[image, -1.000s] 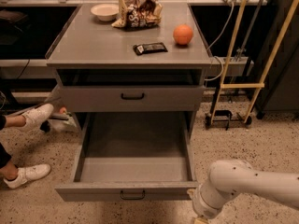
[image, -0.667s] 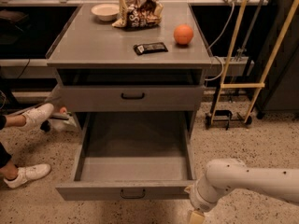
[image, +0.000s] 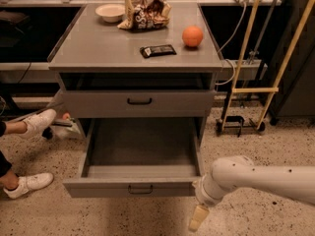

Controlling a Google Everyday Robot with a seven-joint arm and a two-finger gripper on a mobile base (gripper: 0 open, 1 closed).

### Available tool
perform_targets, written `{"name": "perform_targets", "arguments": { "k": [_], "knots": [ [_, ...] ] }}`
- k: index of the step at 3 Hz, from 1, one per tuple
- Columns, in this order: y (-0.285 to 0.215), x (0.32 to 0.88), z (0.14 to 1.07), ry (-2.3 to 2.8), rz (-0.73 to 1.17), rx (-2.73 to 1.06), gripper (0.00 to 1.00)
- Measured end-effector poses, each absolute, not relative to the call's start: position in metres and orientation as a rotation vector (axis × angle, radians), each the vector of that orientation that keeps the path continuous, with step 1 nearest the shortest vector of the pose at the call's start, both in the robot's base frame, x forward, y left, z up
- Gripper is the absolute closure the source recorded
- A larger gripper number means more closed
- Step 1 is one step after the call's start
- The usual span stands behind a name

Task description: Close middle drawer

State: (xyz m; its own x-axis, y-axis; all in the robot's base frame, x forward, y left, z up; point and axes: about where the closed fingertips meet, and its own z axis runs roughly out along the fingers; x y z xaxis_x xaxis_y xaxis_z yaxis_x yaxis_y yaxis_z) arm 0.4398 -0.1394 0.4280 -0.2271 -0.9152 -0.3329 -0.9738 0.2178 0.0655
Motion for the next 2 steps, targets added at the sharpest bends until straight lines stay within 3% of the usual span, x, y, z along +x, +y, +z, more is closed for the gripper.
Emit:
{"name": "perform_targets", "arguments": {
  "k": [2],
  "knots": [
    [-0.101, 0.511, 0.455, 2.205, 0.304, -1.799, 0.00]
  ]
}}
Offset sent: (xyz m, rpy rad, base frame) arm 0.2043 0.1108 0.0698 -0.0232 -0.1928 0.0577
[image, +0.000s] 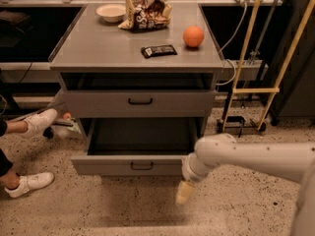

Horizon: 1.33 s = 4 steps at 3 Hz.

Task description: Close middle drawer

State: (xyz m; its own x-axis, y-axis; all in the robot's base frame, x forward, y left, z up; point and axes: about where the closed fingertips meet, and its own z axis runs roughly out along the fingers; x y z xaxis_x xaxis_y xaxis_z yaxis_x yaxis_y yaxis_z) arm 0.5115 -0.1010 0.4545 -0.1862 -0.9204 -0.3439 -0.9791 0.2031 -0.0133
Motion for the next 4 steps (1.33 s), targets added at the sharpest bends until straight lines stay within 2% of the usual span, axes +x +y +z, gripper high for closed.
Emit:
{"name": "perform_targets", "arguments": {
  "k": [1, 2, 3, 4],
  "knots": [
    [-0.073, 0.544, 0.471, 2.144, 0.281, -1.804, 0.00],
    [-0.073, 0.544, 0.471, 2.144, 0.281, -1.804, 0.00],
    [-0.084, 0.550, 0.458, 2.184, 0.290, -1.783, 0.00],
    [-0.117, 0.574, 0.426, 2.290, 0.289, -1.693, 0.00]
  ]
}}
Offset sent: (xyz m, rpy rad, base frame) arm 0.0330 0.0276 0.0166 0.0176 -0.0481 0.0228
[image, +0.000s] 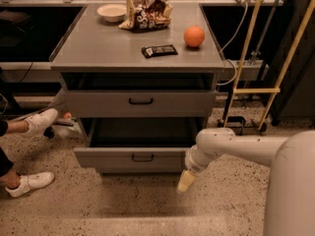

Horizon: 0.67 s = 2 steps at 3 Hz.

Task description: Close middle drawer

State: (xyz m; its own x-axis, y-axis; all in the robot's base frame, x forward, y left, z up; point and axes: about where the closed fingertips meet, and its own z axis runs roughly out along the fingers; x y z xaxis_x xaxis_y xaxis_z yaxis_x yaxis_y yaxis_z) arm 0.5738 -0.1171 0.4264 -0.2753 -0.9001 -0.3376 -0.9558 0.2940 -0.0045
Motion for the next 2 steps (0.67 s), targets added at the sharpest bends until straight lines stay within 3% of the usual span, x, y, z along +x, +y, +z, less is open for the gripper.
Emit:
{"name": "perform_targets", "arguments": {
  "k": [2],
  "knots": [
    [-0.167, 0.646, 0.404, 2.426, 0.202, -1.504, 0.00]
  ]
}}
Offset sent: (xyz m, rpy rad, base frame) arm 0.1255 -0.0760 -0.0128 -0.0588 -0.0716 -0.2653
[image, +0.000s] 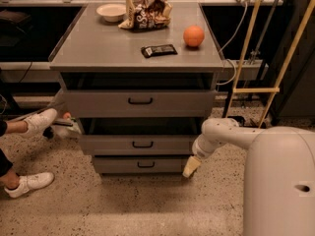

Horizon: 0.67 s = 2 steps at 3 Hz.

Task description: Close middle drawer

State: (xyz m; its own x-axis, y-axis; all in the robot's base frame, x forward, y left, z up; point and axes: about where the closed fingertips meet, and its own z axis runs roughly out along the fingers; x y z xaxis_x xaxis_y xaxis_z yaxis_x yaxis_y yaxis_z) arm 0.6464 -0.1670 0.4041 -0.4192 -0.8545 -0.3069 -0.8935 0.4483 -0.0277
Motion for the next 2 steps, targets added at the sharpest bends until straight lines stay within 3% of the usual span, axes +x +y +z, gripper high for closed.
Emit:
{"name": "perform_targets", "arguments": {
  "k": [1, 2],
  "knots": [
    [-0.1696, 0.6881, 0.4259, 2.389, 0.122, -1.417, 0.00],
    [-0.1641, 0.6941, 0.4280, 2.364, 0.133, -1.387, 0.00]
  ]
}}
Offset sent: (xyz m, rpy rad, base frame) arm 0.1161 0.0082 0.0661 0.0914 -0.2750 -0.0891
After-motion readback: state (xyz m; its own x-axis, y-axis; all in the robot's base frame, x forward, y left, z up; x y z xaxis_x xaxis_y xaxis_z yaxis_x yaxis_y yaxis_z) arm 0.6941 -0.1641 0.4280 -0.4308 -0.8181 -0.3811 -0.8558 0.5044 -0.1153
